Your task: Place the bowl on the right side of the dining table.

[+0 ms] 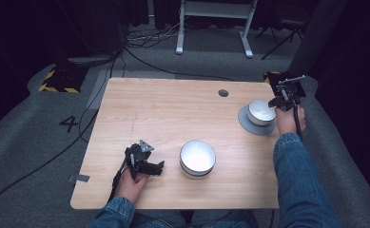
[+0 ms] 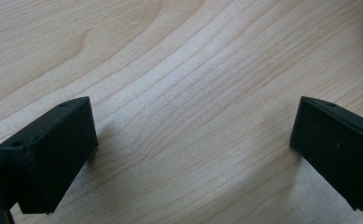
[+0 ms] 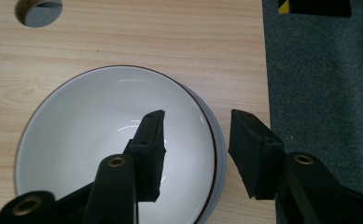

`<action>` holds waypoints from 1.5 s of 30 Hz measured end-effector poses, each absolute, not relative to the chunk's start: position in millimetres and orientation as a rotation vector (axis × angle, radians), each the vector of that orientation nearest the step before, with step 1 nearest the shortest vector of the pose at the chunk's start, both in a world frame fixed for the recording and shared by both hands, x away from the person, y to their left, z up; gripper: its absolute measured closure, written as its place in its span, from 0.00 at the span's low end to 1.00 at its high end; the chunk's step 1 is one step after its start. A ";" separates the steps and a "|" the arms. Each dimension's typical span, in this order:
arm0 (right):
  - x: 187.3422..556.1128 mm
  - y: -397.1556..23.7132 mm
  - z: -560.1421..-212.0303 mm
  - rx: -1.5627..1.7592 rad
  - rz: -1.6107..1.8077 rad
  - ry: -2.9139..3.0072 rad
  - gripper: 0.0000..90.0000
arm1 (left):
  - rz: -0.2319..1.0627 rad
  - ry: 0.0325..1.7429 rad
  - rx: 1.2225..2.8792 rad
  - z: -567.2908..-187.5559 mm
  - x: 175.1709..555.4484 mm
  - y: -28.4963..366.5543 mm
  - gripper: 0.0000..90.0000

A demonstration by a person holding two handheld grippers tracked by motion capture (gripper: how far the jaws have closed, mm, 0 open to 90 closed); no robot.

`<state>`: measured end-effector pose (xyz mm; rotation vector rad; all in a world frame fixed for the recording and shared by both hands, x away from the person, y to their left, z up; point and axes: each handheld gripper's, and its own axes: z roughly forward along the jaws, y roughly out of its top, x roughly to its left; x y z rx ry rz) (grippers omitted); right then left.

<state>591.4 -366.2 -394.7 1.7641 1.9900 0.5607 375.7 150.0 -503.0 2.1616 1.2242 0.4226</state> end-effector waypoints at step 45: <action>442.2 -286.4 -334.4 1.198 0.957 2.388 0.55 | 0.419 1.214 2.165 -503.0 377.6 149.1 0.00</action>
